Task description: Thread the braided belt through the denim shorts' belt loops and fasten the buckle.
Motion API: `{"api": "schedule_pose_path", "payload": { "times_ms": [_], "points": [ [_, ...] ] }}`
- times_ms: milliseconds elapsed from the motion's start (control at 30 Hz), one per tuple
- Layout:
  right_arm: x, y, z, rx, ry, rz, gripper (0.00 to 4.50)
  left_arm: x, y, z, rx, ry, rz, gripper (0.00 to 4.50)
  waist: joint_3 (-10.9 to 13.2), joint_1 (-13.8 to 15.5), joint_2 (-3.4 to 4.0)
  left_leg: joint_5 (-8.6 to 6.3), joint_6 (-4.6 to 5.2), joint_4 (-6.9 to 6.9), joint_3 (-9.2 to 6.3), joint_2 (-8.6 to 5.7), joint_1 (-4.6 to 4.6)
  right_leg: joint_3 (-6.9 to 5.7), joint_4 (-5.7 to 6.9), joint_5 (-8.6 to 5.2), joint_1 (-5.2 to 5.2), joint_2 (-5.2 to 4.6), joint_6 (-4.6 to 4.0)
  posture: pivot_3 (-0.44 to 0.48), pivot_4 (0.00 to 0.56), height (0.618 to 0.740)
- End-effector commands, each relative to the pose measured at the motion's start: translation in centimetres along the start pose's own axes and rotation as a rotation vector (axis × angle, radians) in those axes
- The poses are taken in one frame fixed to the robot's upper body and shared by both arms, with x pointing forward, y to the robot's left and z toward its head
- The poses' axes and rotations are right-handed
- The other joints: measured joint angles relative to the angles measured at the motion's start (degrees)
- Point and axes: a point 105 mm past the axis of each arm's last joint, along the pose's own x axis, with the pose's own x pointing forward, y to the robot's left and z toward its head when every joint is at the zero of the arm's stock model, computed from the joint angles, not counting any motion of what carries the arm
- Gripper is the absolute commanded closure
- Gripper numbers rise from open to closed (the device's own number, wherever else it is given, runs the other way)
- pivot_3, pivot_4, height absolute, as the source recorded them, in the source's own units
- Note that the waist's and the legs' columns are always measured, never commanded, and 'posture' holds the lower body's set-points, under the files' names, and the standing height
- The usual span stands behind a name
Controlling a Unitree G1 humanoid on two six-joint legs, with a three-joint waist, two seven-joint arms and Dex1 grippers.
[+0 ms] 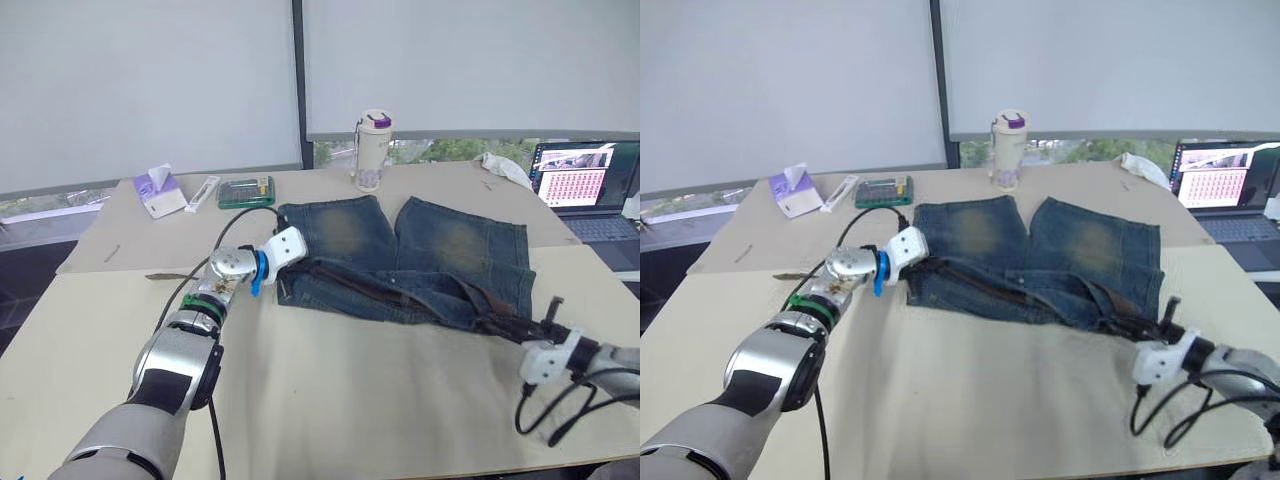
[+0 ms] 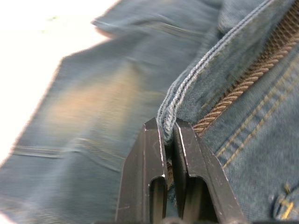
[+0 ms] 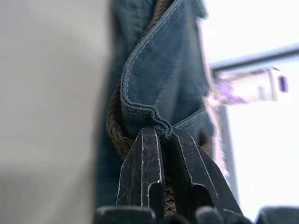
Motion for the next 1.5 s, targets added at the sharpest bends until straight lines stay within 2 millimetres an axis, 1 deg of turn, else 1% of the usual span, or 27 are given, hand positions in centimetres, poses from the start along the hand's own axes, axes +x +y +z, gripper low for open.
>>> {"api": "schedule_pose_path", "payload": {
  "times_ms": [33, 133, 200, 233, 300, 400, 500, 567, 633, 667, 733, 800, 867, 967, 1000, 1033, 1067, 1100, 1133, 1200, 1267, 1300, 1400, 1467, 1500],
  "points": [
    [-0.1, -1.3, 0.3, 0.013, -0.025, -0.053, 4.5, -0.9, 2.0, 2.3, -0.009, -0.121, 0.05, 4.49, -0.05, 0.18, 0.08, -0.01, 0.01, -0.01, 0.0, 0.07, 0.0, 0.0, -0.01, 0.0, 0.0, 0.0, 0.0, 0.0, 0.15, 0.74],
    [-1.1, -1.3, 1.4, 0.017, -0.085, -0.047, 4.5, -2.0, 0.9, 2.9, -0.088, -0.222, -0.092, 4.49, -0.17, 0.42, 0.28, -0.02, 0.04, 0.01, 0.01, 0.06, -0.06, -0.01, -0.04, 0.0, -0.01, -0.03, 0.01, 0.0, 0.15, 0.74],
    [-2.5, -0.8, 2.6, 0.011, -0.147, -0.021, 4.5, -3.3, -0.8, 2.7, -0.16, -0.269, -0.269, 4.49, -0.23, 0.44, 0.38, -0.03, 0.05, 0.04, 0.02, -0.04, -0.12, -0.02, -0.05, 0.01, -0.01, -0.05, 0.01, 0.0, 0.15, 0.74],
    [-3.5, -0.2, 3.4, 0.005, -0.183, 0.013, 4.5, -4.4, -2.1, 1.9, -0.179, -0.261, -0.381, 4.49, -0.26, 0.35, 0.43, -0.03, 0.06, 0.04, 0.02, -0.1, -0.12, -0.01, -0.05, 0.0, -0.01, -0.05, 0.02, 0.0, 0.15, 0.74],
    [-5.0, 1.0, 4.2, 0.013, -0.22, 0.066, 4.5, -6.0, -4.1, 0.7, -0.2, -0.226, -0.508, 4.49, -0.3, -0.22, 0.5, -0.07, 0.13, 0.03, 0.01, -0.12, -0.06, 0.01, 0.01, -0.04, 0.0, -0.02, 0.08, 0.0, 0.15, 0.74],
    [-6.3, 3.0, 4.8, 0.039, -0.237, 0.153, 4.5, -7.8, -6.6, -1.2, -0.213, -0.122, -0.619, 4.49, -0.27, -1.18, 0.43, -0.13, 0.22, 0.03, -0.04, -0.04, 0.18, 0.15, 0.09, -0.09, 0.08, 0.09, 0.14, 0.0, 0.15, 0.74],
    [-7.2, 4.9, 5.1, 0.071, -0.233, 0.237, 4.5, -9.5, -9.0, -3.3, -0.215, -0.009, -0.72, 4.49, -0.24, -1.24, 0.36, -0.13, 0.22, 0.04, -0.18, 0.04, 0.28, 0.37, 0.29, -0.11, 0.06, 0.2, 0.13, 0.0, 0.15, 0.74],
    [-8.0, 6.0, 5.0, 0.084, -0.217, 0.303, 4.5, -10.0, -10.3, -4.6, -0.186, 0.047, -0.766, 4.49, -0.23, -1.13, 0.35, -0.13, 0.22, 0.06, -0.17, 0.01, 0.34, 0.42, 0.35, -0.14, 0.06, 0.2, 0.13, 0.0, 0.15, 0.74],
    [-8.4, 6.3, 4.7, 0.079, -0.2, 0.336, 4.5, -9.8, -10.9, -5.1, -0.187, 0.06, -0.783, 4.49, -0.23, -0.77, 0.34, -0.13, 0.22, 0.07, -0.14, -0.06, 0.37, 0.43, 0.36, -0.18, 0.08, 0.15, 0.11, 0.0, 0.15, 0.74],
    [-8.5, 6.2, 4.6, 0.076, -0.193, 0.341, 4.5, -9.7, -11.0, -5.1, -0.2, 0.059, -0.784, 3.7, -0.22, -0.64, 0.32, -0.13, 0.22, 0.08, -0.11, -0.12, 0.36, 0.43, 0.36, -0.19, 0.07, 0.1, 0.11, 0.0, 0.15, 0.74],
    [-9.1, 5.5, 4.2, 0.068, -0.169, 0.33, 3.56, -9.5, -10.9, -5.0, -0.224, 0.061, -0.781, 3.08, -0.21, -0.49, 0.3, -0.13, 0.22, 0.13, -0.05, -0.18, 0.34, 0.43, 0.35, -0.19, 0.07, 0.05, 0.11, 0.0, 0.15, 0.74],
    [-10.2, 5.1, 4.0, 0.067, -0.151, 0.332, 2.92, -9.6, -10.6, -5.1, -0.223, 0.072, -0.776, 2.41, -0.19, -0.16, 0.27, -0.13, 0.22, 0.14, -0.01, -0.26, 0.34, 0.44, 0.36, -0.22, 0.08, -0.03, 0.15, 0.0, 0.15, 0.74],
    [-10.5, 5.1, 4.0, 0.067, -0.147, 0.336, 2.23, -9.6, -10.5, -5.1, -0.222, 0.075, -0.775, 1.73, -0.18, -0.16, 0.22, -0.14, 0.24, 0.13, 0.1, -0.26, 0.36, 0.45, 0.37, -0.24, 0.09, -0.01, 0.14, 0.0, 0.15, 0.74],
    [-12.4, 4.1, 3.5, 0.073, -0.08, 0.314, 1.19, -10.1, -9.6, -4.4, -0.283, 0.053, -0.757, 0.74, -0.17, -0.19, 0.16, -0.14, 0.25, 0.13, 0.15, -0.24, 0.36, 0.45, 0.42, -0.27, 0.1, 0.02, 0.12, 0.0, 0.15, 0.74],
    [-12.6, 3.4, 3.6, 0.077, -0.077, 0.273, 0.83, -10.3, -9.4, -3.9, -0.298, 0.037, -0.752, 0.4, -0.16, -0.27, 0.15, -0.15, 0.27, 0.12, 0.15, -0.25, 0.37, 0.48, 0.47, -0.33, 0.1, 0.01, 0.16, 0.0, 0.15, 0.74],
    [-12.2, 2.2, 4.2, 0.079, -0.111, 0.202, 0.49, -10.5, -9.2, -3.6, -0.306, 0.023, -0.748, 0.06, -0.16, -0.48, 0.15, -0.17, 0.28, 0.12, 0.15, -0.26, 0.35, 0.5, 0.51, -0.37, 0.09, 0.0, 0.16, 0.0, 0.15, 0.74],
    [-11.3, 0.6, 5.3, 0.08, -0.173, 0.114, 0.14, -10.8, -8.8, -2.8, -0.322, -0.006, -0.743, 0.0, -0.16, -0.69, 0.15, -0.18, 0.3, 0.12, 0.16, -0.26, 0.35, 0.52, 0.53, -0.38, 0.09, -0.01, 0.17, 0.0, 0.15, 0.74],
    [-10.4, -0.7, 6.4, 0.096, -0.224, 0.051, 0.03, -11.2, -8.6, -2.0, -0.343, -0.037, -0.745, 0.0, -0.15, -1.12, 0.15, -0.19, 0.32, 0.11, 0.14, -0.25, 0.32, 0.54, 0.54, -0.39, 0.09, -0.02, 0.17, 0.0, 0.15, 0.74],
    [-9.8, -1.3, 7.4, 0.125, -0.264, 0.023, 0.03, -11.5, -8.6, -1.1, -0.37, -0.068, -0.755, 0.0, -0.15, -1.37, 0.12, -0.22, 0.38, 0.07, -0.03, -0.15, 0.17, 0.64, 0.63, -0.43, 0.08, -0.01, 0.19, 0.0, 0.15, 0.74],
    [-9.0, -1.3, 8.3, 0.192, -0.277, 0.04, 0.03, -12.1, -8.9, 0.3, -0.396, -0.111, -0.786, 0.0, -0.17, -1.49, 0.16, -0.32, 0.5, 0.07, -0.13, 0.03, 0.2, 0.7, 0.72, -0.52, 0.16, 0.07, 0.25, 0.0, 0.15, 0.74],
    [-7.6, -1.0, 7.5, 0.35, -0.168, 0.033, 0.03, -12.4, -9.1, 1.6, -0.415, -0.167, -0.8, 0.0, -0.23, -1.12, 0.24, -0.35, 0.55, 0.09, -0.17, 0.09, 0.26, 0.64, 0.77, -0.61, 0.18, 0.09, 0.33, 0.0, 0.15, 0.74],
    [-6.9, -1.1, 7.0, 0.433, -0.118, 0.017, 0.03, -12.3, -9.0, 2.0, -0.414, -0.19, -0.792, 0.0, -0.23, -0.92, 0.24, -0.35, 0.56, 0.1, -0.23, 0.1, 0.31, 0.6, 0.75, -0.61, 0.18, 0.1, 0.33, 0.0, 0.15, 0.74],
    [-5.3, -2.6, 5.3, 0.682, 0.002, -0.059, 0.03, -11.4, -8.2, 2.6, -0.4, -0.232, -0.715, 0.0, -0.25, 0.31, 0.3, -0.35, 0.56, 0.41, -0.33, 0.04, 0.27, 0.58, 0.75, -0.59, 0.12, 0.03, 0.3, 0.0, 0.15, 0.74],
    [-4.1, -3.0, 4.6, 0.826, 0.049, -0.031, 0.03, -10.4, -7.5, 2.8, -0.355, -0.23, -0.635, 0.0, -0.23, 0.83, 0.27, -0.37, 0.58, 0.6, -0.34, 0.04, 0.18, 0.54, 0.72, -0.54, 0.13, -0.01, 0.23, 0.0, 0.15, 0.74],
    [-3.4, -2.7, 4.8, 0.935, 0.058, 0.021, 0.03, -9.9, -7.0, 3.1, -0.331, -0.233, -0.597, 0.0, -0.22, 1.1, 0.25, -0.38, 0.6, 0.69, -0.35, 0.05, 0.15, 0.52, 0.7, -0.51, 0.15, 0.0, 0.2, 0.0, 0.15, 0.74]
  ]
}}
